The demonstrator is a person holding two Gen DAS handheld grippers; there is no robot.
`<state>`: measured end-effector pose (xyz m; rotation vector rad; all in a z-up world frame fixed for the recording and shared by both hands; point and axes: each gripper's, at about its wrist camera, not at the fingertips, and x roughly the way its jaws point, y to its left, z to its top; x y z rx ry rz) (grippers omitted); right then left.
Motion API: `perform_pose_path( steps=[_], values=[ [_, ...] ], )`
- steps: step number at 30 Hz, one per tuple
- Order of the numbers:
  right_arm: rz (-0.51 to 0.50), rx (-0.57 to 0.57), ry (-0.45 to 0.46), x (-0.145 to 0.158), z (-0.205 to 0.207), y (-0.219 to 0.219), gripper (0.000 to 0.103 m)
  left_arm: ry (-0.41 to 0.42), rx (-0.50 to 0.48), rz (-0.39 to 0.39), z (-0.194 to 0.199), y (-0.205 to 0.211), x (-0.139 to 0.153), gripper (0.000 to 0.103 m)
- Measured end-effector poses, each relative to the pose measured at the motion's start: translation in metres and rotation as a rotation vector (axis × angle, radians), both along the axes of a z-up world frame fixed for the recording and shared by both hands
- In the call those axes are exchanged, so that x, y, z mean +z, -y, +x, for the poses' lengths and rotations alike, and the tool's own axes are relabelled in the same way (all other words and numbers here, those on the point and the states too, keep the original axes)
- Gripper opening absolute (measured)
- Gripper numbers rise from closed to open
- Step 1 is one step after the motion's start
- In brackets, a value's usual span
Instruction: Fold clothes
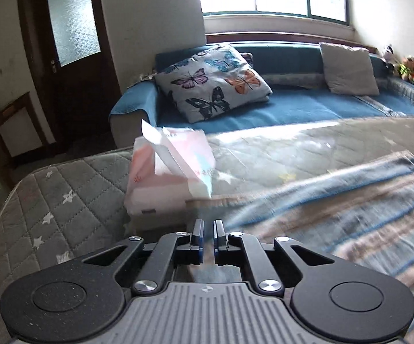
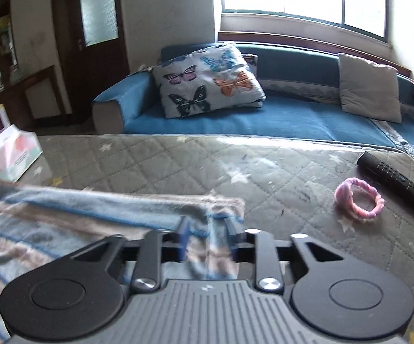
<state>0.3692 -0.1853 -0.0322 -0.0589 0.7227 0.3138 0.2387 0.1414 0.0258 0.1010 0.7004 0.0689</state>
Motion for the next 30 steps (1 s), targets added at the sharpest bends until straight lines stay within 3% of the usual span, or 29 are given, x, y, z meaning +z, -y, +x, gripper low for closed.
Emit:
perform_pose_path(
  steps=[3, 9, 11, 16, 25, 30],
  values=[
    [0.001, 0.044, -0.028, 0.004, -0.019, -0.004, 0.040, -0.028, -0.035, 0.004, -0.020, 0.009, -0.003, 0.008],
    [-0.034, 0.162, -0.086, 0.007, -0.070, -0.021, 0.057, -0.064, -0.102, 0.011, -0.066, 0.028, -0.010, 0.008],
    [-0.050, 0.199, -0.104, 0.006, -0.088, -0.027, 0.060, -0.065, -0.115, 0.012, -0.083, 0.035, -0.012, 0.013],
    [-0.078, 0.297, -0.134, 0.001, -0.136, -0.040, 0.067, -0.052, -0.167, 0.003, -0.122, 0.054, -0.014, 0.014],
    [-0.130, 0.456, -0.076, 0.001, -0.227, -0.058, 0.079, -0.021, -0.345, 0.042, -0.194, 0.108, -0.026, 0.018],
    [-0.196, 0.519, -0.017, -0.003, -0.261, -0.069, 0.084, -0.004, -0.448, 0.128, -0.226, 0.133, -0.035, 0.018]
  ],
)
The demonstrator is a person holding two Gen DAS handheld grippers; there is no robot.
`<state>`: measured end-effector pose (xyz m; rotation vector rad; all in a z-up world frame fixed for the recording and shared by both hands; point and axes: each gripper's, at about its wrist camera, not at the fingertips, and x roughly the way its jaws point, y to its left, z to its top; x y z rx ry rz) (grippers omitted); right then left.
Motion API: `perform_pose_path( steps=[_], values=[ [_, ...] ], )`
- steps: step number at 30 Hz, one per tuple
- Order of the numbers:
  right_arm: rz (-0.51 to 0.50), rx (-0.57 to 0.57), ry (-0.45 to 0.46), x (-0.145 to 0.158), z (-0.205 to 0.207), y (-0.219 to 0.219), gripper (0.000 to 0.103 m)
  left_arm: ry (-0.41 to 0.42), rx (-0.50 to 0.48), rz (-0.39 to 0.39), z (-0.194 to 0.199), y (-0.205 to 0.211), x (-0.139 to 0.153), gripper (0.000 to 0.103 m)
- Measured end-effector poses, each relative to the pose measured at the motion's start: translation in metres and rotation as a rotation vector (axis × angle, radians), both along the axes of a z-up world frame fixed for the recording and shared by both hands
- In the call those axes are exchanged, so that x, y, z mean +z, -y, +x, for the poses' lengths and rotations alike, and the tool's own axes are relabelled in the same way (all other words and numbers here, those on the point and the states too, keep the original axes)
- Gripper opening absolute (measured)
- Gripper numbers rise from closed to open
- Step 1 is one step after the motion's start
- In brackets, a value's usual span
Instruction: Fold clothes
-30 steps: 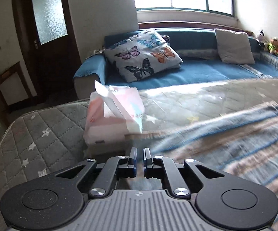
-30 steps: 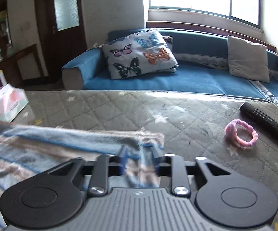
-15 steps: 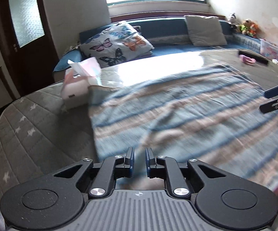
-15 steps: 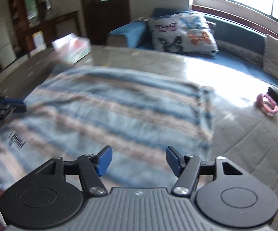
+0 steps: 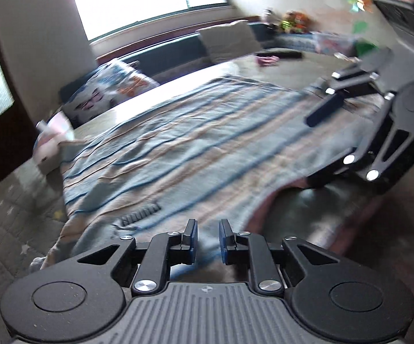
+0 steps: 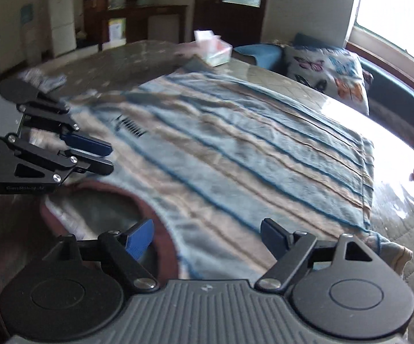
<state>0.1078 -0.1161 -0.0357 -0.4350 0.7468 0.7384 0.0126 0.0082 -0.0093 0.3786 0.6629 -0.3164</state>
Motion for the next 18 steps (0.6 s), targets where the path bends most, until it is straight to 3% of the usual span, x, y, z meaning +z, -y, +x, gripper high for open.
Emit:
perform_pose_path(
  steps=[5, 9, 13, 18],
  values=[
    [-0.049, 0.075, 0.043, -0.004, -0.026, -0.006, 0.084, -0.003, -0.039, 0.017, -0.016, -0.002, 0.003, 0.018],
    [0.017, 0.029, 0.075, 0.006, -0.026, -0.006, 0.086, -0.025, -0.072, 0.018, -0.025, -0.004, 0.003, 0.019],
    [0.020, -0.021, 0.060, -0.003, -0.019, -0.011, 0.086, -0.042, -0.096, 0.004, -0.034, -0.005, 0.004, 0.019],
    [-0.005, 0.033, 0.068, -0.011, -0.038, -0.011, 0.087, -0.014, -0.087, -0.016, -0.036, -0.003, 0.016, 0.020]
  ],
)
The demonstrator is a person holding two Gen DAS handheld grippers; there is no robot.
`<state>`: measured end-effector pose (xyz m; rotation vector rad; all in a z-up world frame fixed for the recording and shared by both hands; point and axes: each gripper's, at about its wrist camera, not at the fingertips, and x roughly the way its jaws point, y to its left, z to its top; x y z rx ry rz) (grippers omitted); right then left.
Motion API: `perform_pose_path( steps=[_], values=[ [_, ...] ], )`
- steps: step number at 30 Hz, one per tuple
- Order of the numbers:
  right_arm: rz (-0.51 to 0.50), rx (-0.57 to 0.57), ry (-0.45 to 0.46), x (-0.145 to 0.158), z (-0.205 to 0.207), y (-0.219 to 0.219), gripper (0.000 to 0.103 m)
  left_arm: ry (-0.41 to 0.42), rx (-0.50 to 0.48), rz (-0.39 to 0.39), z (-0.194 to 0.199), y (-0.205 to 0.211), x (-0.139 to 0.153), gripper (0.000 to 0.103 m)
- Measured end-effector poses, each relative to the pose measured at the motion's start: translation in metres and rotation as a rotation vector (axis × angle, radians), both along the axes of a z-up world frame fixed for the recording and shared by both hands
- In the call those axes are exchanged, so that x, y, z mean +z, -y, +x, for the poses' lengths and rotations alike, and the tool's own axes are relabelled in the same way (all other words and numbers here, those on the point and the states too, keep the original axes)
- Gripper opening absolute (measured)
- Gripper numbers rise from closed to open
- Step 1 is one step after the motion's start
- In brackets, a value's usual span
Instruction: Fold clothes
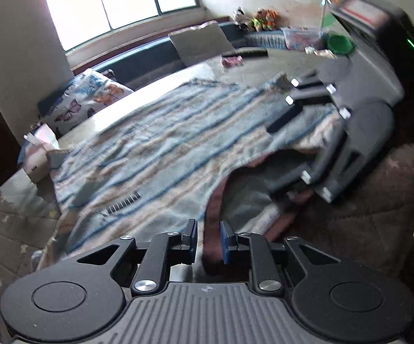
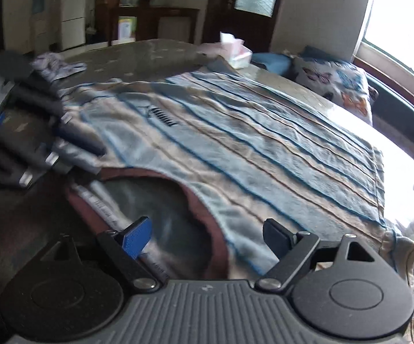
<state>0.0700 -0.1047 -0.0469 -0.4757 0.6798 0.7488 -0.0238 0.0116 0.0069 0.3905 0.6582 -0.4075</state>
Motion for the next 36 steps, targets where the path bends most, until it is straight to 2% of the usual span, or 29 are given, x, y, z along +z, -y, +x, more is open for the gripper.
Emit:
perform_pose_path(
  steps=[4, 9, 12, 15, 18, 22, 25, 31, 33, 36],
  values=[
    [0.033, 0.010, -0.009, 0.007, -0.011, 0.011, 0.088, 0.041, 0.036, -0.045, 0.011, 0.006, 0.010, 0.021],
    [0.135, -0.085, -0.031, 0.022, -0.013, 0.046, 0.088, 0.050, 0.067, -0.120, 0.031, 0.023, 0.012, 0.021],
    [0.173, -0.194, -0.035, 0.029, -0.005, 0.076, 0.088, 0.035, 0.069, -0.149, 0.040, 0.037, 0.009, 0.021],
    [0.203, -0.316, -0.042, 0.032, 0.006, 0.108, 0.082, 0.024, 0.051, -0.165, 0.046, 0.052, 0.005, 0.021],
    [0.233, -0.439, -0.054, 0.029, 0.018, 0.139, 0.071, 0.014, 0.032, -0.184, 0.051, 0.066, 0.003, 0.021],
    [0.282, -0.558, -0.078, 0.020, 0.028, 0.171, 0.060, 0.008, -0.004, -0.196, 0.055, 0.086, 0.002, 0.021],
    [0.275, -0.602, -0.102, 0.009, 0.031, 0.181, 0.054, -0.003, -0.036, -0.189, 0.056, 0.099, -0.001, 0.021],
    [0.262, -0.652, -0.101, 0.006, 0.024, 0.195, 0.052, -0.034, -0.085, -0.157, 0.056, 0.113, -0.010, 0.021],
    [0.278, -0.699, -0.075, 0.010, 0.027, 0.205, 0.052, -0.037, -0.088, -0.151, 0.057, 0.114, -0.011, 0.021],
    [0.250, -0.784, -0.054, 0.007, 0.033, 0.217, 0.053, -0.035, -0.087, -0.153, 0.059, 0.116, -0.010, 0.021]
  ],
)
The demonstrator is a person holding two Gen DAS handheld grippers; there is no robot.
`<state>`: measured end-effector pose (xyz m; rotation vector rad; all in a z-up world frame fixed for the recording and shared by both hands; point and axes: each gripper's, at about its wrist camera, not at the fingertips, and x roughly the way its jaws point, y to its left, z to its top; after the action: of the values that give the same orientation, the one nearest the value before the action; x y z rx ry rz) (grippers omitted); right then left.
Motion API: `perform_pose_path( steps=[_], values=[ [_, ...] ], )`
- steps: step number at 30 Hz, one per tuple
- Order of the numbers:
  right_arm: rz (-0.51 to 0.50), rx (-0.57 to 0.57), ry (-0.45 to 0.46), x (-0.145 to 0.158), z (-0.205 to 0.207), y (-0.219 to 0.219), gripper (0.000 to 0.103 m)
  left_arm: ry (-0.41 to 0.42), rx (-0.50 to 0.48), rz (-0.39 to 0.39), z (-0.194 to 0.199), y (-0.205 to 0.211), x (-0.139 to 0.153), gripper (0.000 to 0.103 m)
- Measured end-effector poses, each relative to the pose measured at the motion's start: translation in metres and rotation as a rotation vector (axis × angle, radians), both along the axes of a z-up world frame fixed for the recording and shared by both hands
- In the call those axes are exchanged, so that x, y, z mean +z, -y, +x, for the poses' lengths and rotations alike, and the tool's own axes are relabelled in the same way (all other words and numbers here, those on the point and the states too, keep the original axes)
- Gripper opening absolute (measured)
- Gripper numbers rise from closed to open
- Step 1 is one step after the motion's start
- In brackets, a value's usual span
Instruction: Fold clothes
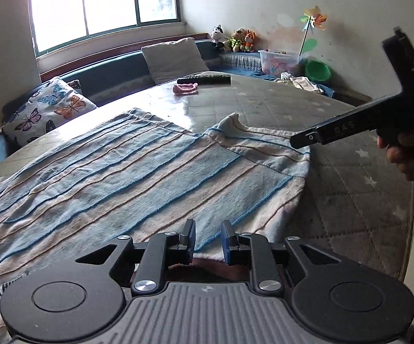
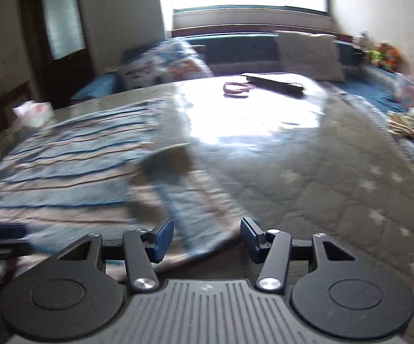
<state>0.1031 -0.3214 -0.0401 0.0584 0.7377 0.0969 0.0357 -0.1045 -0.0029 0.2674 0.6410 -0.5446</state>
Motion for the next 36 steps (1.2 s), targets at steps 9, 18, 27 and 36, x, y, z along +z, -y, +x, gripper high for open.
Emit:
perform_pose_path(
  steps=[9, 18, 27, 36],
  values=[
    [0.006, -0.057, 0.017, -0.009, 0.003, 0.009, 0.007, -0.015, -0.005, 0.006, 0.002, 0.014, -0.002, 0.021],
    [0.051, 0.013, 0.144, 0.040, -0.010, -0.003, 0.003, -0.024, 0.000, 0.001, 0.001, 0.011, -0.005, 0.021],
    [0.096, 0.291, 0.202, 0.066, -0.013, -0.085, 0.003, -0.018, 0.043, -0.016, -0.007, -0.008, -0.001, 0.021],
    [0.121, 0.414, 0.099, 0.042, 0.002, -0.124, 0.020, -0.015, 0.110, -0.036, -0.014, -0.031, 0.002, 0.025]
  ],
)
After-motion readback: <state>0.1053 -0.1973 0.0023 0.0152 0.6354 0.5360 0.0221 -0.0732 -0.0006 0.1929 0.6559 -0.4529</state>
